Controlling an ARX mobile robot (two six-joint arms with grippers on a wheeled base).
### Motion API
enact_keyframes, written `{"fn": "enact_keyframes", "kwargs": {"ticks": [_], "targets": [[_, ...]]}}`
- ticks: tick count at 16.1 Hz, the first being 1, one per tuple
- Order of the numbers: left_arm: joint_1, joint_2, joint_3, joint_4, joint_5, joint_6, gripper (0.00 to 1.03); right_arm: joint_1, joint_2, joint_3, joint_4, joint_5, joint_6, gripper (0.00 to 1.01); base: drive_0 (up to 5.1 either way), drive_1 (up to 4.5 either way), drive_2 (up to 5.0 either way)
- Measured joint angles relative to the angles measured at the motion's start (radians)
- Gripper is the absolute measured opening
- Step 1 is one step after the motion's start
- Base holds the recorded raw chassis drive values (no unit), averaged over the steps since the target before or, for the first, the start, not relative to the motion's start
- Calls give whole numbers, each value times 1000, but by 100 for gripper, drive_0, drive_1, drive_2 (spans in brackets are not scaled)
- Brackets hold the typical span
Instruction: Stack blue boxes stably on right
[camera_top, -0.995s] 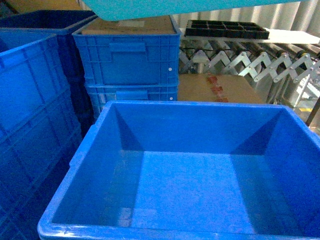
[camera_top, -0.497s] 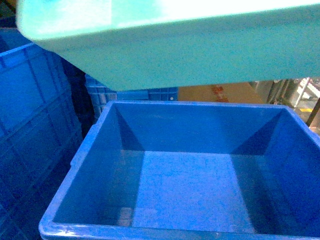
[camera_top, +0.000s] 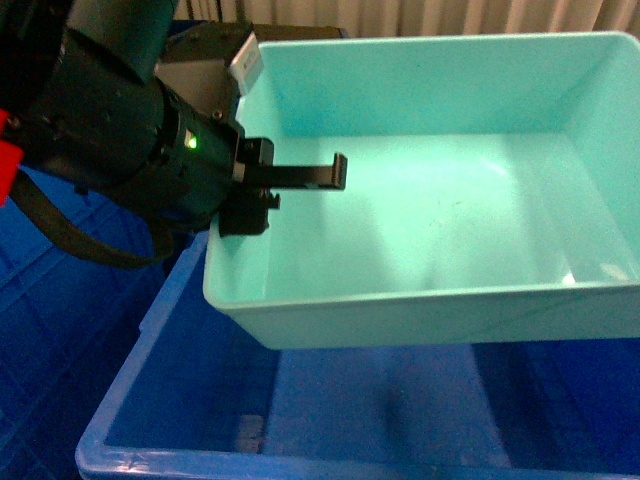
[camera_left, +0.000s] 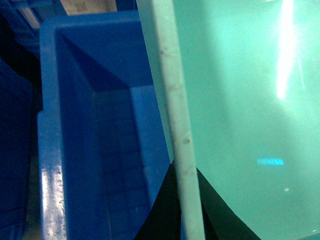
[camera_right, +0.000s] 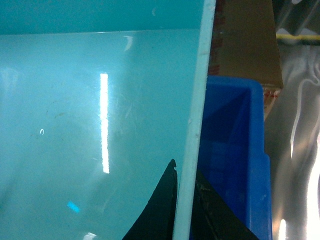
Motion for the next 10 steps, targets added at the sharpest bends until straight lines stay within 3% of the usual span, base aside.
{"fn": "enact_keyframes", "kwargs": {"ticks": [7, 10], "targets": [[30, 141, -5, 70, 23, 0, 2, 29, 156, -16, 101, 22, -55, 7, 0, 0, 0], [29, 189, -16, 129, 32, 5, 2, 27, 230, -37, 172, 32, -53, 7, 0, 0, 0]]}}
